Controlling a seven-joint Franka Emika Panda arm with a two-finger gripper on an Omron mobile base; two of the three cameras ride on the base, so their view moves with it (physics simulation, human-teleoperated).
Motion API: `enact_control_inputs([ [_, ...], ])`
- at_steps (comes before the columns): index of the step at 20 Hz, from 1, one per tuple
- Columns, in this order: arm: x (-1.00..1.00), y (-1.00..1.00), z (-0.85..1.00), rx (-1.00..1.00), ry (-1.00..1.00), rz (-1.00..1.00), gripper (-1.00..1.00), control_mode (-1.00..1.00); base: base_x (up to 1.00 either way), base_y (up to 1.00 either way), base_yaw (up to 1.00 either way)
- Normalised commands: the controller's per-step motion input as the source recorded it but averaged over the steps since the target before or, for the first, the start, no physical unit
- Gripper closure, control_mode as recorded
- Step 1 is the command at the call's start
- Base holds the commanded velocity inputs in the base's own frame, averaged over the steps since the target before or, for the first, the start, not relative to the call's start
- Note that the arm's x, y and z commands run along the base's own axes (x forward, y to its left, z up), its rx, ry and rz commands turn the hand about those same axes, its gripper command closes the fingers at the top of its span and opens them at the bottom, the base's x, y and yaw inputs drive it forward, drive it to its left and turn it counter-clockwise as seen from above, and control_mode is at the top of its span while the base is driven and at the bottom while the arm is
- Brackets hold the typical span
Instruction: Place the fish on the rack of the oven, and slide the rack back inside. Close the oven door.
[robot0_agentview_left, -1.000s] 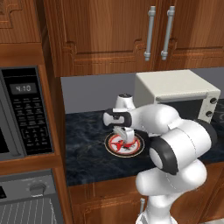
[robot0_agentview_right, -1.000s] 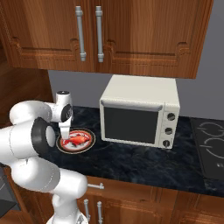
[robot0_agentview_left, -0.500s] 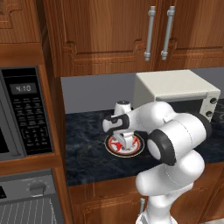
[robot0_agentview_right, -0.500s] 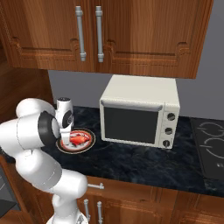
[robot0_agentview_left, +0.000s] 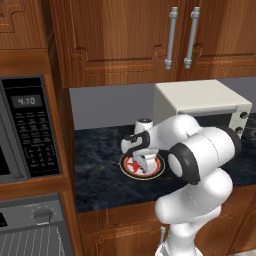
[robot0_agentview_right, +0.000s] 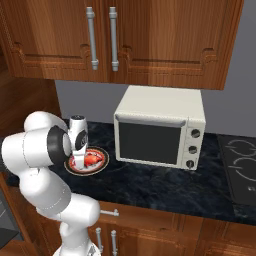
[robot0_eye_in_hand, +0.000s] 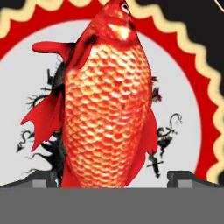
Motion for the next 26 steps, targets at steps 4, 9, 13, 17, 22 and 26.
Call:
enact_control_inputs([
  [4, 0.07, -0.02, -0.37, 0.00, -0.07, 0.00, -1.00, -1.00, 0.00, 0.00, 0.00],
  [9, 0.21, 0.01, -0.50, 0.00, -0.24, 0.00, -1.00, -1.00, 0.00, 0.00, 0.00],
  [13, 0.29, 0.04, -0.36, 0.00, -0.16, 0.00, 1.00, -1.00, 0.00, 0.00, 0.00],
  [17, 0.07, 0.00, -0.07, 0.00, -0.02, 0.00, 1.00, -1.00, 0.00, 0.00, 0.00],
  [22, -0.09, 0.00, 0.04, 0.00, 0.00, 0.00, 1.00, -1.00, 0.00, 0.00, 0.00],
  [26, -0.61, 0.04, 0.67, -0.02, -0.17, 0.00, 1.00, -1.00, 0.00, 0.00, 0.00],
])
